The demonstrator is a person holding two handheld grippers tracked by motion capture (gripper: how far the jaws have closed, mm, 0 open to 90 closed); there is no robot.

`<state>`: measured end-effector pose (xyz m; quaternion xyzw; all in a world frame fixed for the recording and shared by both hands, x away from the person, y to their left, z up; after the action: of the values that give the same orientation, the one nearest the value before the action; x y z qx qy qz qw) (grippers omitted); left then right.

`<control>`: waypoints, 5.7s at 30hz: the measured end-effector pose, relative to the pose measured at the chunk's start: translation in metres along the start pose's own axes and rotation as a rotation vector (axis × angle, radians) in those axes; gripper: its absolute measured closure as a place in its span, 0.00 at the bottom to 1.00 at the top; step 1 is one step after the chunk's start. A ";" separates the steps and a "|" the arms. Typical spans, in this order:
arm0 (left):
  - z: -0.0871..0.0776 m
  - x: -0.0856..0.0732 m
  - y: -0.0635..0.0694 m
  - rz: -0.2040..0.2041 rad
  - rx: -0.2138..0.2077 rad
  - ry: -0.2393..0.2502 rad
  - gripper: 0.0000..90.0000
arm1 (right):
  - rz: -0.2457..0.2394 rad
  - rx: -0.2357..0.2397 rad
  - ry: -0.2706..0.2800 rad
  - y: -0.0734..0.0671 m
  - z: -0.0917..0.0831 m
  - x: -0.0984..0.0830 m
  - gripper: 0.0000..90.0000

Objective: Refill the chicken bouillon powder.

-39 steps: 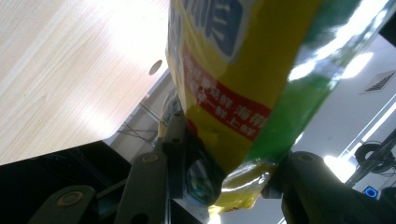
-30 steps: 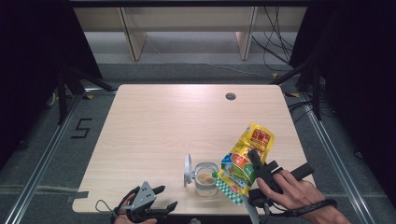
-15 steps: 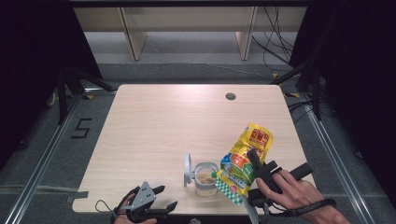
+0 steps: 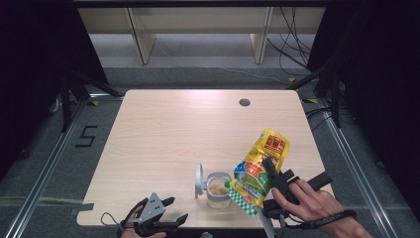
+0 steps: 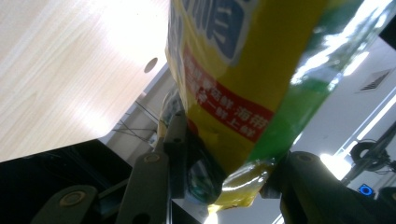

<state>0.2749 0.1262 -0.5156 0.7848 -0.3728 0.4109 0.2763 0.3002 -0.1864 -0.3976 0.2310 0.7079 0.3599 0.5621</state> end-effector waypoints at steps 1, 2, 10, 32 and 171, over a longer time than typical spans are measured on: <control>0.000 0.000 0.000 0.000 -0.001 0.000 0.34 | -0.001 0.002 0.000 0.000 0.000 0.000 0.72; 0.000 0.000 0.000 0.002 0.000 -0.001 0.34 | -0.003 0.003 0.000 0.000 -0.001 0.000 0.73; 0.000 0.000 0.000 0.002 -0.001 -0.002 0.34 | -0.020 -0.002 0.000 0.002 0.000 0.000 0.73; 0.000 -0.001 -0.001 0.009 0.002 -0.008 0.34 | -0.005 -0.004 0.000 0.002 0.001 -0.002 0.80; -0.001 0.000 0.000 -0.008 0.001 0.007 0.34 | 0.432 0.098 0.075 -0.032 0.010 -0.004 0.90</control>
<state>0.2748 0.1269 -0.5153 0.7850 -0.3685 0.4127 0.2787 0.3138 -0.2074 -0.4209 0.3909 0.6789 0.4455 0.4334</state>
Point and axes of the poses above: each handheld gripper's, and its own axes: z roughly forward along the jaws, x roughly out of its top, y roughly to its right, the point moved 4 cm from there along z, roughly forward along the jaws, and after that the axes turned 7 degrees about -x, right-handed, at the moved point
